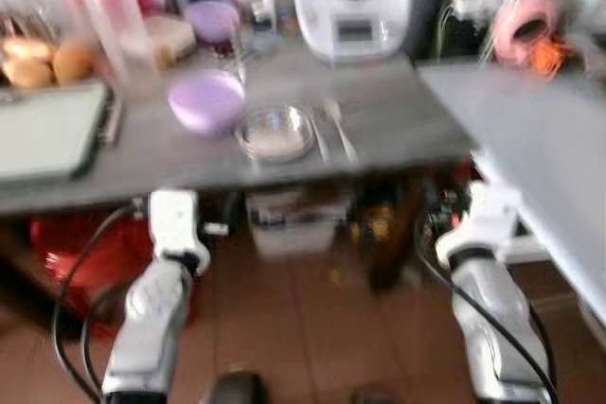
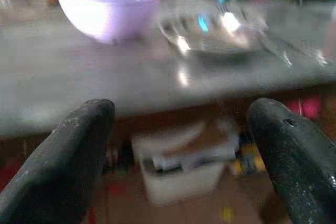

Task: Setting the table

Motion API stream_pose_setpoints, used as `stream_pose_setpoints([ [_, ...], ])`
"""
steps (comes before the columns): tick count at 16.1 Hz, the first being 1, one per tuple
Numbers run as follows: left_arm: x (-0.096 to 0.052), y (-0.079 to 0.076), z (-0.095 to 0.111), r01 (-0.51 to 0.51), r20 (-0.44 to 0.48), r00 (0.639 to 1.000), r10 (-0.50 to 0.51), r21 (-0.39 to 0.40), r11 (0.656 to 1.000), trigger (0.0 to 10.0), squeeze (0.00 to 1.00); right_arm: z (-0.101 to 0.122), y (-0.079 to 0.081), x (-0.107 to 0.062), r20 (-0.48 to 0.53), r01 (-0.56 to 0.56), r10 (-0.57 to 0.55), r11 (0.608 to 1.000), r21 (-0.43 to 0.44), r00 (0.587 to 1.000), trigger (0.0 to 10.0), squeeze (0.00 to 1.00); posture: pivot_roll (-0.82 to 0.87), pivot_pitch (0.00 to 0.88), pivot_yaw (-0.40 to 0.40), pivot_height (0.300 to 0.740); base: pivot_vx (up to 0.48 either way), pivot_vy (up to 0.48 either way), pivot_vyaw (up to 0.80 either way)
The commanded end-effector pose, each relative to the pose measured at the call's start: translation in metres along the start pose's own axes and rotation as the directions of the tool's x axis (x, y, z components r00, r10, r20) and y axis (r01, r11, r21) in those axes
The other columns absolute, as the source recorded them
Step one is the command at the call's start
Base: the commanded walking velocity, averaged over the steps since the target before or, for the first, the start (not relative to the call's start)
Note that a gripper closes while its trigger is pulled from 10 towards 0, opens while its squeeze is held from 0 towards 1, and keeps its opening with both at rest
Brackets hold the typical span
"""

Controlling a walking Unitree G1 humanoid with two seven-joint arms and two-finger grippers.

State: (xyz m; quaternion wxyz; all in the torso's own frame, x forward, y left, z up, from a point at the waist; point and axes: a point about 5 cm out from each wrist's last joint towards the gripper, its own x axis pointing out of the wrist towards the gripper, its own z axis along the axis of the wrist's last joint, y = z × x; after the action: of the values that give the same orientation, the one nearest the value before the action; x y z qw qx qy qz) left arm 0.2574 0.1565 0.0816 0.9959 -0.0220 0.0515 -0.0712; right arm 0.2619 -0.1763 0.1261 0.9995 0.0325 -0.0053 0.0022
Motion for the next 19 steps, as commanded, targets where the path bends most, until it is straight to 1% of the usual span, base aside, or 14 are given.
stream_pose_setpoints([
  [1,-0.0011,-0.0001,-0.0012,0.006,-0.009,1.000,-0.006,0.010,1.000,10.0,0.00,-0.0006,-0.0008,-0.0017,-0.003,0.006,-0.006,1.000,-0.004,1.000,10.0,0.00,-0.02,0.000,0.039,0.740,-0.296,0.000,0.00],
  [3,-0.0010,-0.0011,-0.0016,0.010,-0.011,1.000,-0.010,0.009,1.000,10.0,0.00,-0.0006,-0.0013,-0.0010,-0.003,0.007,-0.007,1.000,-0.006,1.000,10.0,0.00,-0.02,0.000,0.036,0.740,-0.266,0.000,0.00],
  [10,0.0014,-0.0030,0.0013,0.034,0.013,0.999,-0.034,0.016,0.999,10.0,0.00,-0.0017,-0.0024,0.0037,-0.001,0.014,-0.014,1.000,-0.016,1.000,10.0,0.00,-0.02,0.000,0.032,0.740,0.000,0.000,0.00],
  [12,0.0023,-0.0036,0.0019,0.041,0.018,0.999,-0.041,0.023,0.999,10.0,0.00,-0.0010,-0.0019,0.0046,0.003,0.005,-0.005,0.999,-0.043,1.000,10.0,0.00,-0.02,0.000,0.033,0.740,0.000,0.000,0.00],
  [13,0.0025,-0.0044,0.0020,0.046,0.021,0.999,-0.046,0.019,0.999,10.0,0.00,0.0004,-0.0001,0.0050,0.012,-0.009,0.010,0.999,-0.054,1.000,10.0,0.00,-0.02,0.000,0.033,0.740,0.000,0.000,0.80],
  [15,0.0023,-0.0056,0.0017,0.055,0.020,0.998,-0.055,0.017,0.998,10.0,0.00,0.0006,0.0001,0.0054,0.011,-0.005,0.005,0.999,-0.046,1.000,10.0,0.00,-0.02,0.000,0.032,0.740,0.000,-0.313,0.68],
  [19,0.0013,-0.0049,0.0003,0.052,0.017,0.999,-0.052,0.015,0.999,10.0,0.00,-0.0004,-0.0010,0.0055,0.007,0.001,-0.001,0.999,-0.053,1.000,10.0,0.00,-0.02,0.000,0.031,0.740,0.000,-0.353,0.00],
])
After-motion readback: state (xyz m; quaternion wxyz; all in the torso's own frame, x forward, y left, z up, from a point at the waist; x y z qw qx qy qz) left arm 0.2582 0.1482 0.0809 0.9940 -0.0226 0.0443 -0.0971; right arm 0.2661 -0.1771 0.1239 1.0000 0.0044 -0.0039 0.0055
